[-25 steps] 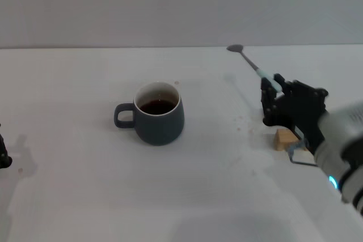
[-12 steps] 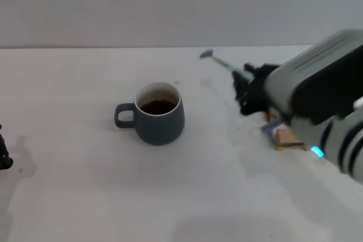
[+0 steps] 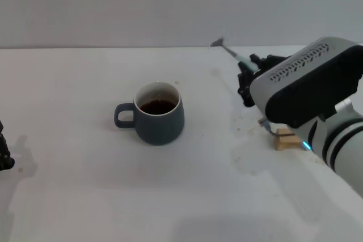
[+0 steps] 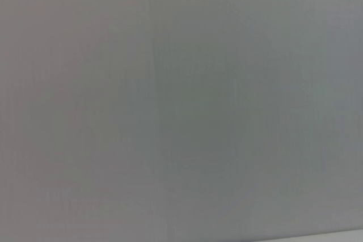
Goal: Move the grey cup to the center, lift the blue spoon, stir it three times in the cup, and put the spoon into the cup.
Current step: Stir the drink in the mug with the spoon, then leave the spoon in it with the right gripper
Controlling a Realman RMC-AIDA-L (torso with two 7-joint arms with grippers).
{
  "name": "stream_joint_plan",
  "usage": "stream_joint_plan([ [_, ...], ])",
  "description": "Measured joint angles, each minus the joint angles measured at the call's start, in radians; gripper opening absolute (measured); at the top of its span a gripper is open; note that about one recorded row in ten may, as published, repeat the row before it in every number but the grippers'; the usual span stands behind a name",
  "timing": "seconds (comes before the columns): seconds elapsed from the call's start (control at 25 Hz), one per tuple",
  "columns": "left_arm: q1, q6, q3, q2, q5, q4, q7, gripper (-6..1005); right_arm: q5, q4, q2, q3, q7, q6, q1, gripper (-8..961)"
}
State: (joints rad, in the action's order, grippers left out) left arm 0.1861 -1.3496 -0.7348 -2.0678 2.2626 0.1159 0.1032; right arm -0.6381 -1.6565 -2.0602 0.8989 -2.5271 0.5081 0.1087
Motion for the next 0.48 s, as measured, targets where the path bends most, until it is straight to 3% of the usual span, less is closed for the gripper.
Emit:
stream_joint_plan([
  [0.12, 0.001, 0.000, 0.000, 0.000, 0.000, 0.003, 0.000, -2, -0.066, 0.051, -0.018, 0.018, 0.017, -0.009, 0.021, 160],
  [0.28, 0.001, 0.000, 0.000, 0.001, 0.000, 0.004, 0.000, -2, -0.089, 0.116, -0.016, 0.037, 0.053, -0.110, 0.045, 160],
  [0.36, 0.001, 0.002, 0.000, 0.001, 0.000, 0.002, 0.000, -2, -0.110, 0.179, -0.023, 0.072, 0.055, -0.277, 0.040, 160],
  [0.4, 0.001, 0.002, 0.000, 0.001, 0.000, 0.002, 0.000, -2, -0.110, 0.179, -0.023, 0.072, 0.055, -0.277, 0.040, 160],
  [0.48, 0.001, 0.005, 0.000, 0.001, 0.000, 0.003, 0.000, -2, -0.112, 0.226, -0.026, 0.102, 0.055, -0.405, 0.041, 161],
])
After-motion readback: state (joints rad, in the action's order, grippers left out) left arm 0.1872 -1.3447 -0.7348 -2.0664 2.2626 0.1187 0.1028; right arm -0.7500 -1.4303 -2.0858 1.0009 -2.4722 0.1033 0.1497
